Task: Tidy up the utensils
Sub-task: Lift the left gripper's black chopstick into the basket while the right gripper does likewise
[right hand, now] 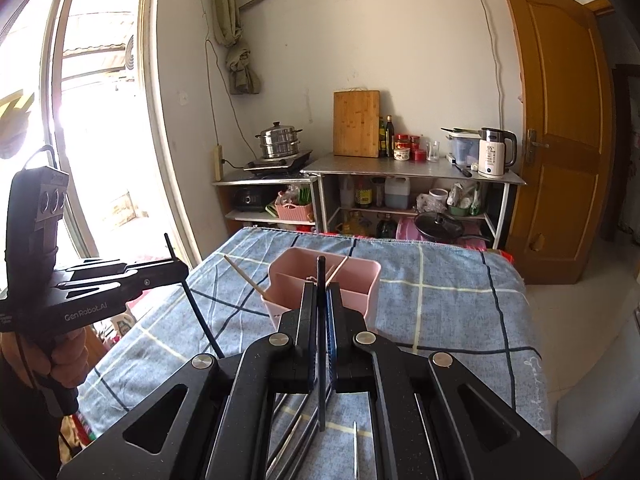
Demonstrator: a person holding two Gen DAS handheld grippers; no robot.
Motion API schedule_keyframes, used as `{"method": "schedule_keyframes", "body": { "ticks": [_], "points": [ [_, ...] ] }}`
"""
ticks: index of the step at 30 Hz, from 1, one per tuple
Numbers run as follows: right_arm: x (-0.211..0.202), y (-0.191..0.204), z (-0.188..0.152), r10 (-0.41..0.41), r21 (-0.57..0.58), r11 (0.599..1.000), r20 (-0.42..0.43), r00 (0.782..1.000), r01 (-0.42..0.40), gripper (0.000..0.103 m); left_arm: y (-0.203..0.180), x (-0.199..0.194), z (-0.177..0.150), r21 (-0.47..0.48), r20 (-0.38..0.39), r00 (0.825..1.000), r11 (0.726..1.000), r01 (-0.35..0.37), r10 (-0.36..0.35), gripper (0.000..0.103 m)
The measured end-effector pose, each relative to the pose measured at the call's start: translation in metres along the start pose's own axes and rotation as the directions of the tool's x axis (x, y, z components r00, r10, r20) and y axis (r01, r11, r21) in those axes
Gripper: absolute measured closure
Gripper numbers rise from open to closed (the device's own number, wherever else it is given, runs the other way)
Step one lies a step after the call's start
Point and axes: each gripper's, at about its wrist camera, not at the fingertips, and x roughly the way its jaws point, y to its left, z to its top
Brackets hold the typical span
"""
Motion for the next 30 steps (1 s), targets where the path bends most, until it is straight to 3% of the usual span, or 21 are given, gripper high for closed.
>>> {"method": "schedule_keyframes", "body": {
  "ticks": [17,30],
  "points": [
    [0.032,0.012,0.071,0.043,0.001,0.999,0.1,0.994,-0.043,0.099,0.025,0.011,0.091,-0.024,0.112,0.994,1.0,-0.008,0.011,0.098],
    [0.072,0.01,0.087,0.048,0.024,0.998,0.118,0.992,-0.051,0.099,0.047,0.056,0.096,-0.05,0.084,0.996,0.999,0.001,0.004,0.098]
  ]
}}
